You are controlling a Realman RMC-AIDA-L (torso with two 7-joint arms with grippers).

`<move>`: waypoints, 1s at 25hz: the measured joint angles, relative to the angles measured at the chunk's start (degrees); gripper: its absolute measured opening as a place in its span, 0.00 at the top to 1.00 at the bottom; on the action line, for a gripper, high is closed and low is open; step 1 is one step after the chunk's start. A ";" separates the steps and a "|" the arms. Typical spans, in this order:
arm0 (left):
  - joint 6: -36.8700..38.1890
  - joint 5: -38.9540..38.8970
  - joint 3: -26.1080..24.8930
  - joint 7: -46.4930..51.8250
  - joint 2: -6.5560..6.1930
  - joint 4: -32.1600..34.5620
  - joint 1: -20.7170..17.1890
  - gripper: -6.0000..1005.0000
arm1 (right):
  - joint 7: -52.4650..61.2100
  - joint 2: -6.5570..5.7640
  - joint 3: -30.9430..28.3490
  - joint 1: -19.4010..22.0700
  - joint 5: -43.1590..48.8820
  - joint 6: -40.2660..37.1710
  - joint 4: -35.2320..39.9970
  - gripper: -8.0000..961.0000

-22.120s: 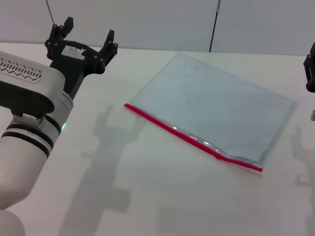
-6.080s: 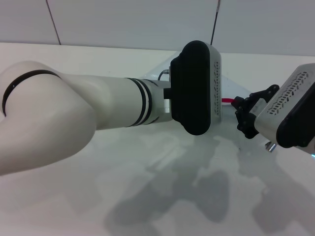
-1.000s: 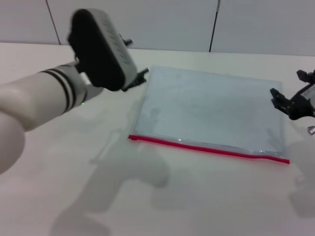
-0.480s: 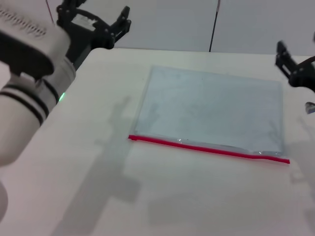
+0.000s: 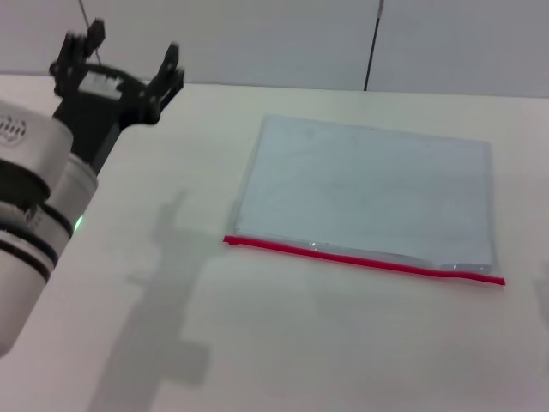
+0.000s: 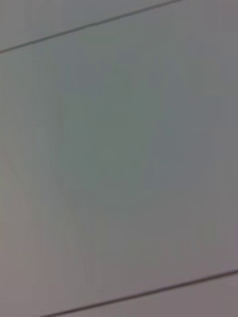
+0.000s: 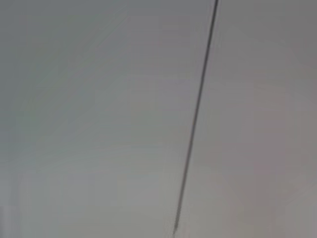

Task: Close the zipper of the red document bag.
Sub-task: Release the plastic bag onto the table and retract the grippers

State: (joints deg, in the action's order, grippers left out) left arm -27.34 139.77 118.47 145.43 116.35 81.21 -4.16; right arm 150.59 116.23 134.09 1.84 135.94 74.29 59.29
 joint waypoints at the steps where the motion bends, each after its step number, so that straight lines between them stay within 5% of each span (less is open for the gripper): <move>1: -0.48 -0.20 0.04 -0.04 0.01 -0.90 -0.02 0.12 | -0.16 -0.01 0.48 -0.21 -0.43 0.01 -0.15 0.22; 25: -2.72 -0.64 0.63 0.21 -0.07 -4.75 2.93 0.12 | 0.28 -0.30 6.21 -5.34 -5.56 -3.03 -3.04 0.24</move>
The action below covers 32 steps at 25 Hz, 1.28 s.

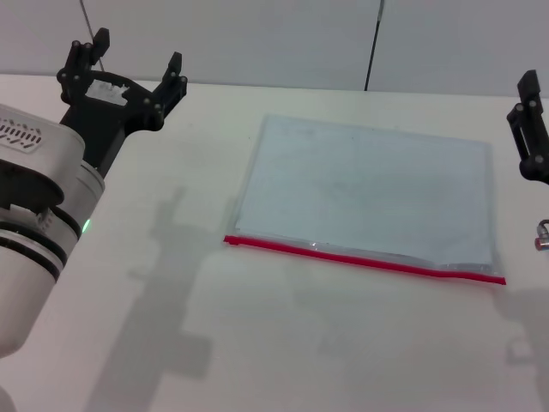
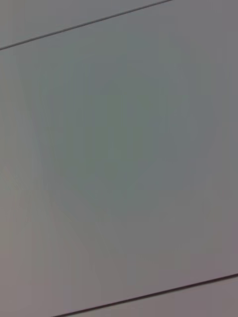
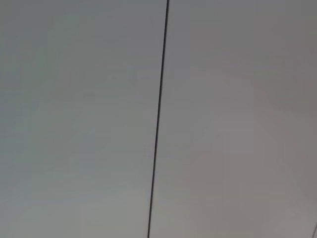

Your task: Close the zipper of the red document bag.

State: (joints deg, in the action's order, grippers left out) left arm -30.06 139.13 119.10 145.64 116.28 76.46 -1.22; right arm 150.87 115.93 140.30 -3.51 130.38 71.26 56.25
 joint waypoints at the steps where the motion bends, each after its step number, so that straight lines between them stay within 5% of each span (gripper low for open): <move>1: 0.00 0.00 0.05 0.00 0.00 -0.15 0.19 0.12 | 0.02 0.00 0.06 -0.10 -0.01 -0.02 -0.12 0.24; 32: -3.82 -3.08 0.82 0.00 -0.11 -2.96 1.45 0.12 | -0.35 0.00 0.18 -0.79 -1.54 -0.32 -1.72 0.24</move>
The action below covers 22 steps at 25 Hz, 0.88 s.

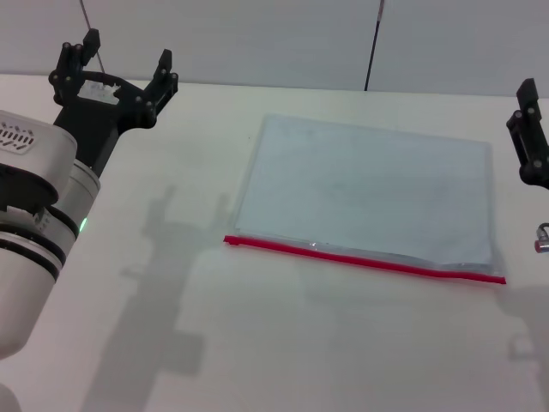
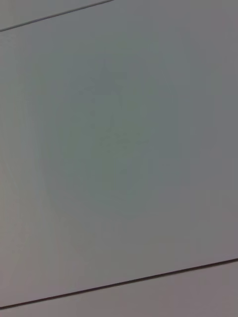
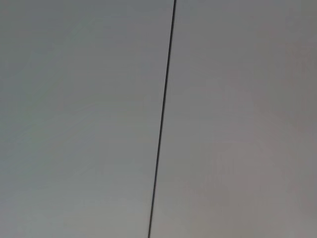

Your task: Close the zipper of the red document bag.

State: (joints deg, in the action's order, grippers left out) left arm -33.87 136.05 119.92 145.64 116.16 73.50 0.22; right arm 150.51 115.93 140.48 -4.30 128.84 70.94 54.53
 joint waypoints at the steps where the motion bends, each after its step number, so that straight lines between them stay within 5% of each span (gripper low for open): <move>1: -0.01 0.00 0.05 -0.01 -0.04 -0.01 -0.04 0.12 | -0.03 0.00 0.03 0.02 -0.19 0.00 -0.02 0.24; 9: -3.27 0.96 2.37 -2.33 -0.17 0.36 -2.17 0.12 | -1.30 0.00 0.19 1.86 -0.28 1.83 0.74 0.24; 16: -13.36 0.91 5.28 -5.96 -0.23 0.18 -4.31 0.13 | -10.08 0.30 3.14 5.33 -0.83 13.08 2.48 0.24; 22: -15.62 0.73 6.21 -5.95 -0.16 0.10 -4.31 0.13 | -15.35 0.16 9.15 3.75 -7.94 21.88 2.58 0.24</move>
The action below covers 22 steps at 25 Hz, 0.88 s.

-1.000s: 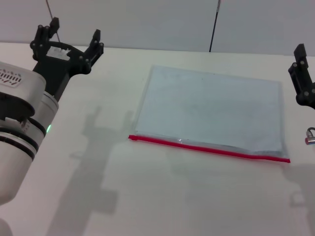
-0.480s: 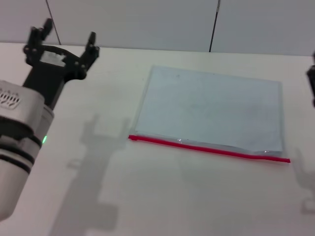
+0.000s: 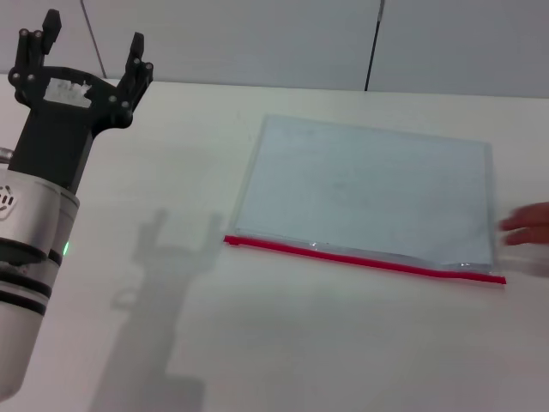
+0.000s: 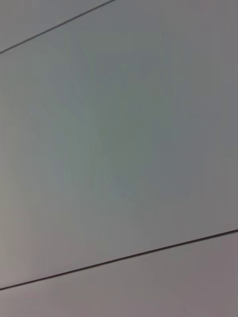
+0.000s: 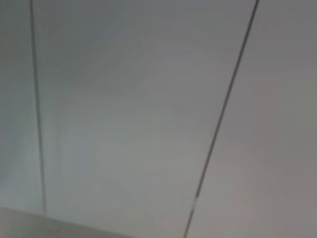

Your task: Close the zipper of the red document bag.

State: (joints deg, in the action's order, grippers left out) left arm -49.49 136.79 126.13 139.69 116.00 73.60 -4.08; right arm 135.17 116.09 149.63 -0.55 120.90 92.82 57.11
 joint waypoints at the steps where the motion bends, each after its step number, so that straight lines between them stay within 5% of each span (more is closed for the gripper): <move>1: -0.14 -0.04 0.01 0.00 0.00 0.00 0.03 0.13 | -0.06 -0.04 0.54 -0.30 -0.78 0.81 -0.15 0.24; 22: -0.88 -0.49 0.17 0.50 0.06 -0.58 0.82 0.13 | 0.13 -0.07 1.45 -1.12 -1.98 2.54 -0.60 0.24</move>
State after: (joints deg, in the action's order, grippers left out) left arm -50.37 136.29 126.30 140.19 116.06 73.02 -3.27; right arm 135.29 116.01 151.08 -1.67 118.92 95.36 56.52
